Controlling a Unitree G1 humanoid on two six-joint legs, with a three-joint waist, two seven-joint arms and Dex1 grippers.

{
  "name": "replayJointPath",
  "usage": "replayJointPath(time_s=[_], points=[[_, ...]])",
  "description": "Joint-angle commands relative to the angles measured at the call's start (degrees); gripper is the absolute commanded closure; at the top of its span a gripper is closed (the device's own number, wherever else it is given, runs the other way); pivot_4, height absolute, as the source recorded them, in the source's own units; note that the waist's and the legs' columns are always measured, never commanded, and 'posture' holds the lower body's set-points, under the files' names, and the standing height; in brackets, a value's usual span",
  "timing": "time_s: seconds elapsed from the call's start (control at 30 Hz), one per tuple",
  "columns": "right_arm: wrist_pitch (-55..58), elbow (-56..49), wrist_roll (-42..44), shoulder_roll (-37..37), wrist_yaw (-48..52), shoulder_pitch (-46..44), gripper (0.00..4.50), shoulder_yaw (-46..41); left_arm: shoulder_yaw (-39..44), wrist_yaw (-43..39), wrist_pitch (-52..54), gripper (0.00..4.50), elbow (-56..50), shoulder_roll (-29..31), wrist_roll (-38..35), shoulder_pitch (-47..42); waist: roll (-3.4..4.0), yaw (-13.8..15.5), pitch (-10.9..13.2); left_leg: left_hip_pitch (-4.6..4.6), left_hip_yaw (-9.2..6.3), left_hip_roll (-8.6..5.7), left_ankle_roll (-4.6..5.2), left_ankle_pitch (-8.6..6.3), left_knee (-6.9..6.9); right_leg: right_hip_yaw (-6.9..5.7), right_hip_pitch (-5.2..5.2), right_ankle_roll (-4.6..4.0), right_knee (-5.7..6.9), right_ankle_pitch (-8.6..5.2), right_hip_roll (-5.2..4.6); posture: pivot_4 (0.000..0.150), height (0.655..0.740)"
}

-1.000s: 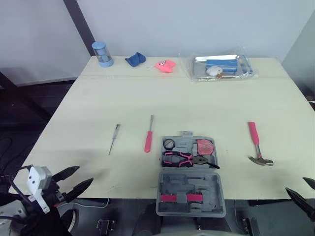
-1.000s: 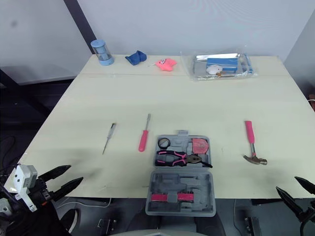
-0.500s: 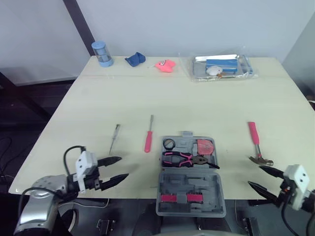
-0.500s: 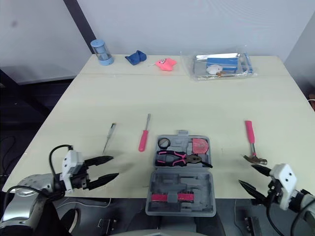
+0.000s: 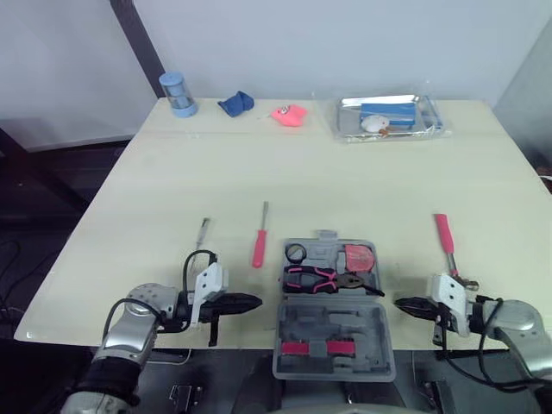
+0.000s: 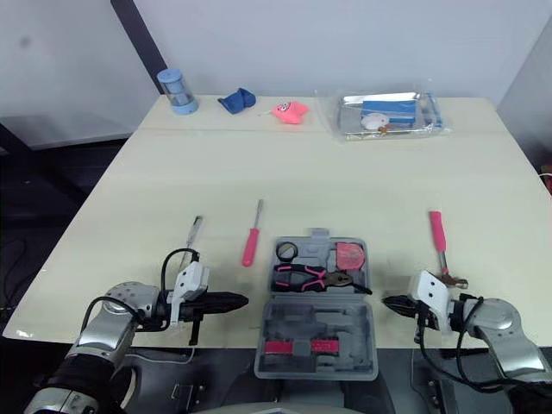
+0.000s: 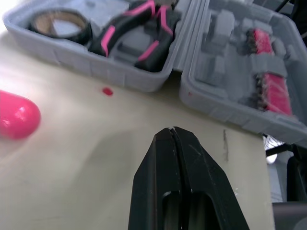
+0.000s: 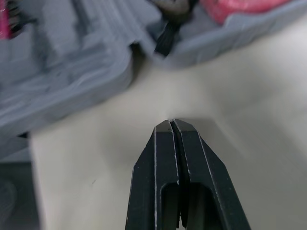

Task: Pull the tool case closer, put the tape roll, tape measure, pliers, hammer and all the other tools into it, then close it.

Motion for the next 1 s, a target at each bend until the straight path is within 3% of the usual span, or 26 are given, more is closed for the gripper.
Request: replayJointPath(time_s=[0.03,1.0], points=[[-1.1,0.7,-0.9,0.4,0.2,-0.9,4.48,1.4,-0.9,-0.5,-1.6,4.50,0.8,0.0,0.8,-0.6,0.00,0.1,0.0,0.00,-0.02,0.00,0.00,0.00,0.02,-0.02,0.00,0.00,0.02,0.00,0.00,0.150,0.7400],[-0.8,-1.1,-2.2,-0.3,2.6,-3.9,4.48,5.8,-5.1,-1.7,-8.1,4.50,10.7,-4.0,5.2,-6.9,0.02,0.2,0.0,0.02,-0.05,-0.02,0.00,0.00,0.05,-0.04,0.01,0.00,0.11,0.00,0.01,0.150,0.7400]])
